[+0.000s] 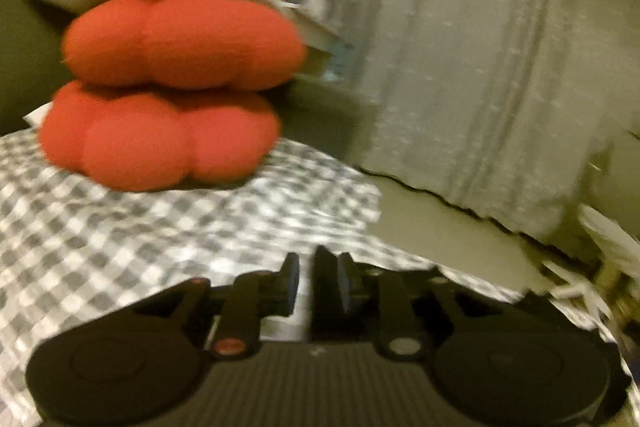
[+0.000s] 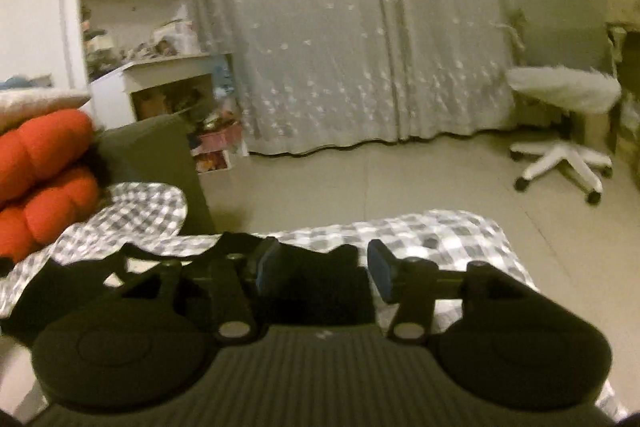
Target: Fold clothes
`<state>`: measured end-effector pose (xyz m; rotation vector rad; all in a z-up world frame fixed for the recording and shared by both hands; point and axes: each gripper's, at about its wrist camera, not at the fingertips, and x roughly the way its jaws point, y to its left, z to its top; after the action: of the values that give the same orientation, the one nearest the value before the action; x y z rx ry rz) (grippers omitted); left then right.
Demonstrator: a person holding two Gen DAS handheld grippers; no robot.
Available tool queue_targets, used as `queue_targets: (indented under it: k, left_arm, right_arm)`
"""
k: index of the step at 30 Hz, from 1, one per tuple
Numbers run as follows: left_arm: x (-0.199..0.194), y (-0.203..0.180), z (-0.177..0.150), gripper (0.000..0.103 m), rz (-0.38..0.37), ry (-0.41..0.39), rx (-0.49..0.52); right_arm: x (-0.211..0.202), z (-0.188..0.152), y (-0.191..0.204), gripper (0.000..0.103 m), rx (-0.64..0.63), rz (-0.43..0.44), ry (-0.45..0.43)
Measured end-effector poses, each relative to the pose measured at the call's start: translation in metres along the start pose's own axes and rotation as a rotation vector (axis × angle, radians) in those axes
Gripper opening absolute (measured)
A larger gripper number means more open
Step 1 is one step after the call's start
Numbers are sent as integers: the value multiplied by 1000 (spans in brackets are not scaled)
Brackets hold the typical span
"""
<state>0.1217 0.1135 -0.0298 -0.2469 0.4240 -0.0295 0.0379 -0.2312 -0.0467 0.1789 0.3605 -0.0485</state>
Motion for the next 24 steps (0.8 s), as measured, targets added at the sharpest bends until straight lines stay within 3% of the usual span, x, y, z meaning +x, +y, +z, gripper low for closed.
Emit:
queue_targets:
  k: [4,7,9,14,18,24]
  left_arm:
    - [2,-13,-11,21,-80,67,121]
    - [5,-13,-22,21,-81,124,193]
    - [5,-9,-28,24,-68,146,229]
    - [-9,20,-17,26,-54,142,113]
    - [-22,41,-10,26,-93,139,43]
    - [-29,35,-15,26,-128,166,155]
  right_arm:
    - [3,-12,11,53,-73,62,58]
    - [8,-25,18,53,-161,67,139]
    - [11,-31,17,47,-194,51,183]
    - [-2,-27,5,47,-163,30,164]
    - [-14,-22,-1,49,-136,24,150]
    - [-20,-21,-5,49,-118,9,161]
